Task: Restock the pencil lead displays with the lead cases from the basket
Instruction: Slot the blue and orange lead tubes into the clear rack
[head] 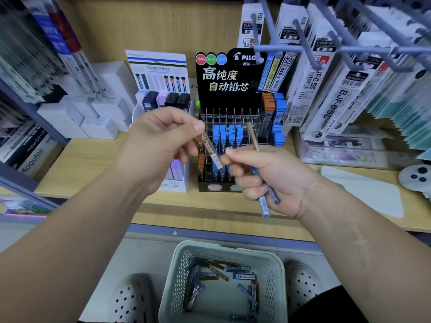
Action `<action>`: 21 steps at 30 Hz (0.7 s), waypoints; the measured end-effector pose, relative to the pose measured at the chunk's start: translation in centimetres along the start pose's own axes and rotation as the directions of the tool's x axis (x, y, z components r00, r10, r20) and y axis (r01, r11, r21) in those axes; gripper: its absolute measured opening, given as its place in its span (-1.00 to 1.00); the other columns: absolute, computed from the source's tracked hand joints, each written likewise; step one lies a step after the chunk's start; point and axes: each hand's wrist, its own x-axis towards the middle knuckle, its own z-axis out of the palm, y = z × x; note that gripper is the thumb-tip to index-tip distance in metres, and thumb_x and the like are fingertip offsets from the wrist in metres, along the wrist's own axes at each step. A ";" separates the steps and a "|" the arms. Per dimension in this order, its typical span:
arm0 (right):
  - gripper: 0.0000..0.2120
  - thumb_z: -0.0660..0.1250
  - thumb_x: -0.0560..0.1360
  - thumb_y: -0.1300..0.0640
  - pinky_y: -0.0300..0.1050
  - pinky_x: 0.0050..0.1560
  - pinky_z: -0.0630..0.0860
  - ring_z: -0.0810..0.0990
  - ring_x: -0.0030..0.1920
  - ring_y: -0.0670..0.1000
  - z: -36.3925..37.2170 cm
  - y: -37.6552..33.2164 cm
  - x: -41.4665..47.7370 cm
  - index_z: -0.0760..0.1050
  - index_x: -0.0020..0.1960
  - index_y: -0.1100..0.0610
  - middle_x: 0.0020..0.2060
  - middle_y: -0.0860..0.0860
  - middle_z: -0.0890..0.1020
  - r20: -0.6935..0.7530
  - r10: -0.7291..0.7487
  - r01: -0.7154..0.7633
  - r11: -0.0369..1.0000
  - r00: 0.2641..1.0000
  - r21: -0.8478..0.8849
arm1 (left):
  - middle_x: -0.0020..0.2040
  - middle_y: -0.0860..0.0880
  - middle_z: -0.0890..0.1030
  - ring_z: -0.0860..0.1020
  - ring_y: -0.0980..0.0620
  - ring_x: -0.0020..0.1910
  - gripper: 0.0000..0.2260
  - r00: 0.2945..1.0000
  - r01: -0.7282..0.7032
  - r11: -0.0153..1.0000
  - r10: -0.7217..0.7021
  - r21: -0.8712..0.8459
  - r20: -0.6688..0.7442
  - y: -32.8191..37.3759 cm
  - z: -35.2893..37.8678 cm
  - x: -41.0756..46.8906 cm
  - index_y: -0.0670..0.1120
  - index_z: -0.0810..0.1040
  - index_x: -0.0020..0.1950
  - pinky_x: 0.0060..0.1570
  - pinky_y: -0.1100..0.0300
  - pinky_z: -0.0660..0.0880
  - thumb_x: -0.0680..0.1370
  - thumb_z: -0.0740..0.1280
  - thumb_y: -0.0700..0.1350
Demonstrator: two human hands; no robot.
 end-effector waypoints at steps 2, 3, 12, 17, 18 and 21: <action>-0.82 0.38 0.58 0.08 -0.33 -0.59 0.11 0.20 -0.48 -0.13 -0.7 -0.1 0.1 0.62 -0.08 0.20 -0.39 -0.01 0.44 -0.109 -0.020 0.022 1.000 0.994 0.015 | -0.34 -0.17 0.64 0.54 0.03 -0.46 -0.92 0.996 -0.052 0.962 0.069 0.268 -0.055 -0.3 -0.4 -0.1 -0.16 0.64 -0.20 -0.48 0.25 0.43 0.46 0.51 -0.22; -0.81 0.38 0.58 0.07 -0.33 -0.59 0.12 0.21 -0.47 -0.13 -1.0 -0.2 0.1 0.62 -0.08 0.19 -0.40 -0.01 0.43 -0.145 -0.024 0.028 0.999 0.989 0.027 | -0.35 -0.16 0.64 0.56 0.04 -0.45 -0.91 0.995 -0.063 0.930 0.088 0.363 -0.051 -0.4 -0.4 -0.3 -0.15 0.65 -0.20 -0.46 0.27 0.45 0.46 0.52 -0.21; -0.77 0.36 0.59 0.01 -0.31 -0.58 0.12 0.21 -0.48 -0.11 -1.6 -0.3 -0.4 0.61 -0.08 0.18 -0.40 -0.02 0.42 -0.183 -0.041 0.049 0.998 0.982 0.038 | -0.45 0.12 0.57 0.55 0.02 -0.43 -0.85 0.995 -0.083 0.754 0.094 0.652 0.017 -3.5 -0.5 -0.3 0.00 0.64 -0.29 -0.39 0.37 0.40 0.44 0.55 -0.14; -0.76 0.37 0.59 0.01 -0.31 -0.58 0.11 0.19 -0.47 -0.11 -1.8 -0.3 -0.7 0.61 -0.09 0.18 -0.40 -0.02 0.41 -0.197 -0.044 0.052 0.998 0.980 0.037 | -0.46 0.20 0.55 0.49 0.15 -0.47 -0.87 0.994 -0.106 0.739 0.106 0.665 0.040 -3.8 -0.7 0.0 -0.01 0.65 -0.27 -0.40 0.41 0.37 0.44 0.55 -0.14; -0.76 0.36 0.59 0.01 -0.31 -0.58 0.11 0.19 -0.47 -0.11 -1.9 -0.3 -0.7 0.61 -0.09 0.18 -0.40 -0.02 0.41 -0.198 -0.044 0.052 0.998 0.979 0.037 | -0.46 0.21 0.55 0.49 0.14 -0.47 -0.87 0.993 -0.114 0.741 0.109 0.662 0.048 -3.8 -0.7 0.0 -0.02 0.65 -0.26 -0.40 0.41 0.37 0.44 0.55 -0.14; -0.75 0.36 0.59 -0.01 -0.31 -0.58 0.11 0.19 -0.48 -0.11 -1.9 -0.3 -0.7 0.61 -0.08 0.18 -0.39 -0.02 0.40 -0.194 -0.042 0.050 0.998 0.980 0.034 | -0.45 0.24 0.55 0.48 0.17 -0.47 -0.88 0.989 -0.147 0.732 0.125 0.665 0.081 -3.9 -0.8 0.1 -0.02 0.66 -0.25 -0.40 0.42 0.36 0.45 0.54 -0.13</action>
